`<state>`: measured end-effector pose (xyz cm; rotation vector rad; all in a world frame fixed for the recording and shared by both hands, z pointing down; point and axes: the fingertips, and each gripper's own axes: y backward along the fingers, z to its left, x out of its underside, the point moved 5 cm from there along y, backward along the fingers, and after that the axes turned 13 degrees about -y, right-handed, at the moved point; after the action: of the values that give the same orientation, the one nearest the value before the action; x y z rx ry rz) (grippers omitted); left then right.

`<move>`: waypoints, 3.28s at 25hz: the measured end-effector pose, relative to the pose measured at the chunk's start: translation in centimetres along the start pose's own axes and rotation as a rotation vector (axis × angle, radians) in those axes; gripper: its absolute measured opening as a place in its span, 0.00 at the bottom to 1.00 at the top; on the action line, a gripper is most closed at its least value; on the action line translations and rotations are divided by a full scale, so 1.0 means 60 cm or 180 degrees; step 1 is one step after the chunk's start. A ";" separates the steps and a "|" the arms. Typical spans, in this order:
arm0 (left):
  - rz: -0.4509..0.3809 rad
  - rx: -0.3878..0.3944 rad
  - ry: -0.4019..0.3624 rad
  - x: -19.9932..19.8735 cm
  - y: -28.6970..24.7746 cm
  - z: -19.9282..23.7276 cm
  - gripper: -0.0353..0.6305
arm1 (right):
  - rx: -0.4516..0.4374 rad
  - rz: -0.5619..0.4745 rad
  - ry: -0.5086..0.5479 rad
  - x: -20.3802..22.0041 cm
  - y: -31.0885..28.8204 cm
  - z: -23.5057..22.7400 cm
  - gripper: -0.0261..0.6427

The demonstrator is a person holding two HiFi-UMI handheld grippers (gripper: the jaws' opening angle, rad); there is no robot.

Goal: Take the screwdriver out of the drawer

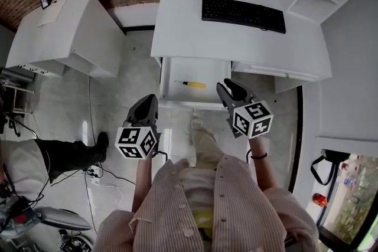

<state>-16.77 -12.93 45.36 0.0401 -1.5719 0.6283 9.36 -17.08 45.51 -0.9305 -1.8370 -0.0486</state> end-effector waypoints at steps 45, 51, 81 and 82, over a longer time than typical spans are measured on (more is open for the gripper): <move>0.1306 0.0592 0.0368 0.145 -0.232 0.112 0.05 | -0.0301 0.2948 0.1484 0.287 -0.401 -0.156 0.19; 0.1390 0.0592 0.0318 0.145 -0.234 0.110 0.05 | -0.0268 0.3017 0.1697 0.306 -0.414 -0.155 0.19; 0.1359 0.0555 0.0343 0.134 -0.227 0.108 0.05 | -0.0323 0.2848 0.1914 0.280 -0.405 -0.127 0.16; 0.1344 0.0564 0.0339 0.131 -0.226 0.106 0.05 | -0.0324 0.2823 0.1910 0.274 -0.401 -0.124 0.16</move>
<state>-18.20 -24.31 57.83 -0.1948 -1.4261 1.0822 -2.42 -27.70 71.05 -1.5326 -0.7832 0.1190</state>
